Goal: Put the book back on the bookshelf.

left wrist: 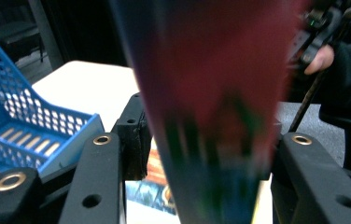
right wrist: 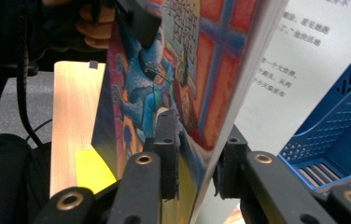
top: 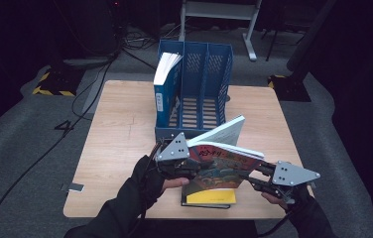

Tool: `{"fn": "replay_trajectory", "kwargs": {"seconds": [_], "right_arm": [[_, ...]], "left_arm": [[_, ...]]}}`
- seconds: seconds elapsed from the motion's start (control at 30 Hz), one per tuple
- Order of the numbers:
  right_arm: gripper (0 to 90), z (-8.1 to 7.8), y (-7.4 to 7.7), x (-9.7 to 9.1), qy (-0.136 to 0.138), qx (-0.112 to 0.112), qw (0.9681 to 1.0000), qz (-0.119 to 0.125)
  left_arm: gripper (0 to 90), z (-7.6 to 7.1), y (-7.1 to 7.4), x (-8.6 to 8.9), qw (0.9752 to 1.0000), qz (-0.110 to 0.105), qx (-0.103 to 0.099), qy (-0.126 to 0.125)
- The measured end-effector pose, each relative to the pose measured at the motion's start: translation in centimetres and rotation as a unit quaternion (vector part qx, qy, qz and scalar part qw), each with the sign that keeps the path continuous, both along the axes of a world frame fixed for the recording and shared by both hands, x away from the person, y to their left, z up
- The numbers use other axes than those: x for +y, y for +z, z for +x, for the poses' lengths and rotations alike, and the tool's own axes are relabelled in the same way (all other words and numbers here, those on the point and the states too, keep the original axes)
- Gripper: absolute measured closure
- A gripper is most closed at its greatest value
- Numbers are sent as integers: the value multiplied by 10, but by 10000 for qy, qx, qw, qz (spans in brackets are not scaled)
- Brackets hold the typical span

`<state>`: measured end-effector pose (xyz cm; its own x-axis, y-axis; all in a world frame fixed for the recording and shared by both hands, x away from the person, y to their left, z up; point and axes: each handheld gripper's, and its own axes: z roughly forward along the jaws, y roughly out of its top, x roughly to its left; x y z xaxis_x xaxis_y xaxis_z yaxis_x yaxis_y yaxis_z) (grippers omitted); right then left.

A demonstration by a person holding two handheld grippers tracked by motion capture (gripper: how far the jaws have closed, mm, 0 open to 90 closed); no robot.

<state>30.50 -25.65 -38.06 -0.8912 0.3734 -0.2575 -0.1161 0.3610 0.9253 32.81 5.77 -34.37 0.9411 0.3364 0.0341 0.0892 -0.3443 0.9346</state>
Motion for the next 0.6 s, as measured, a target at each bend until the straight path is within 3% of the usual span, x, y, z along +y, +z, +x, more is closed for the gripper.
{"fn": "replay_trajectory", "kwargs": {"seconds": [0.23,0.37,0.5,0.6], "right_arm": [[714,2,-1,-1,-139,42,9999,7],[686,5,-3,-3,-325,88,9994,-1],[665,9,-7,-10,-528,201,9984,24],[596,12,-11,-16,-712,258,9971,-10]], "left_arm": [[531,5,9,-8,9999,-103,-79,-11],[580,7,10,-8,9999,-122,-66,99],[663,7,13,-8,9998,-177,-125,15],[701,5,14,-10,9997,-152,-169,61]]}}
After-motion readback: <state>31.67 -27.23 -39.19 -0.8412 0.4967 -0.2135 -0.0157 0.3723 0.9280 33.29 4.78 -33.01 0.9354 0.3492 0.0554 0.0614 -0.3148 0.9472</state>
